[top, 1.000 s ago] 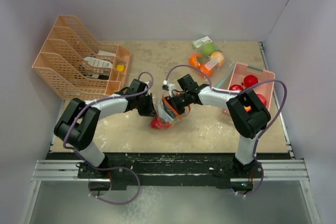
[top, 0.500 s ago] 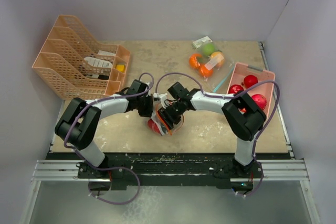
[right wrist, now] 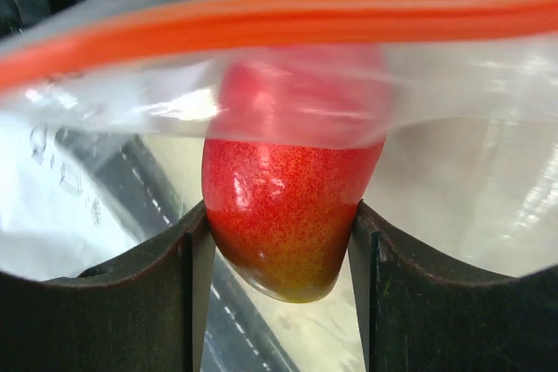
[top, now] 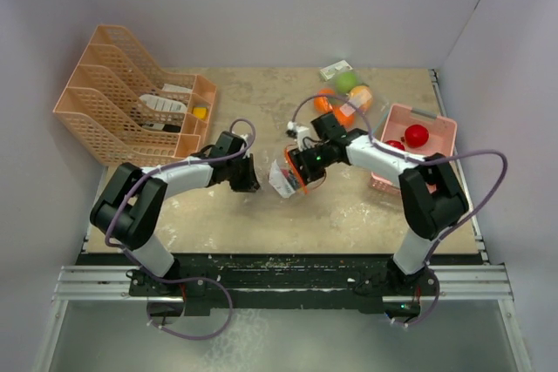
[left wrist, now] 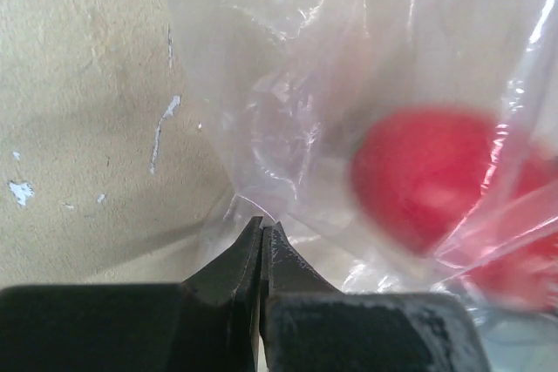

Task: Open the zip-top bag and remove the fake food
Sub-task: Pick up the fake fruit from the zipper food storage bag.

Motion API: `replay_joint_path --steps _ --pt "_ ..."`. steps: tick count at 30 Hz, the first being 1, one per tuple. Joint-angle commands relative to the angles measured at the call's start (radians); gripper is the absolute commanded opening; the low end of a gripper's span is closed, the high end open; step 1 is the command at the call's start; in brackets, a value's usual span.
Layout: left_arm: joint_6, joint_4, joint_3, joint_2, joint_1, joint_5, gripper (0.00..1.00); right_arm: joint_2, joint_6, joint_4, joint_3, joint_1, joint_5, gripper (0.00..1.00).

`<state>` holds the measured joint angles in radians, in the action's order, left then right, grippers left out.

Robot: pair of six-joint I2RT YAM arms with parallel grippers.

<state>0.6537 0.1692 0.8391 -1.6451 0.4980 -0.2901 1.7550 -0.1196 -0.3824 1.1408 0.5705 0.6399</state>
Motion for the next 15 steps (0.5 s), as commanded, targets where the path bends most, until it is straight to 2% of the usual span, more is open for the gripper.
replay_joint_path --steps 1,6,15 --pt "0.007 -0.011 -0.012 0.031 0.003 -0.016 0.00 -0.089 -0.021 0.013 0.032 -0.107 -0.020 0.22" --pt "0.004 -0.013 -0.006 0.022 0.004 -0.022 0.00 -0.126 -0.057 0.009 0.056 -0.222 -0.011 0.20" --pt "0.003 -0.023 -0.014 0.020 0.004 -0.027 0.00 -0.209 -0.207 0.044 0.115 -0.448 -0.101 0.21"
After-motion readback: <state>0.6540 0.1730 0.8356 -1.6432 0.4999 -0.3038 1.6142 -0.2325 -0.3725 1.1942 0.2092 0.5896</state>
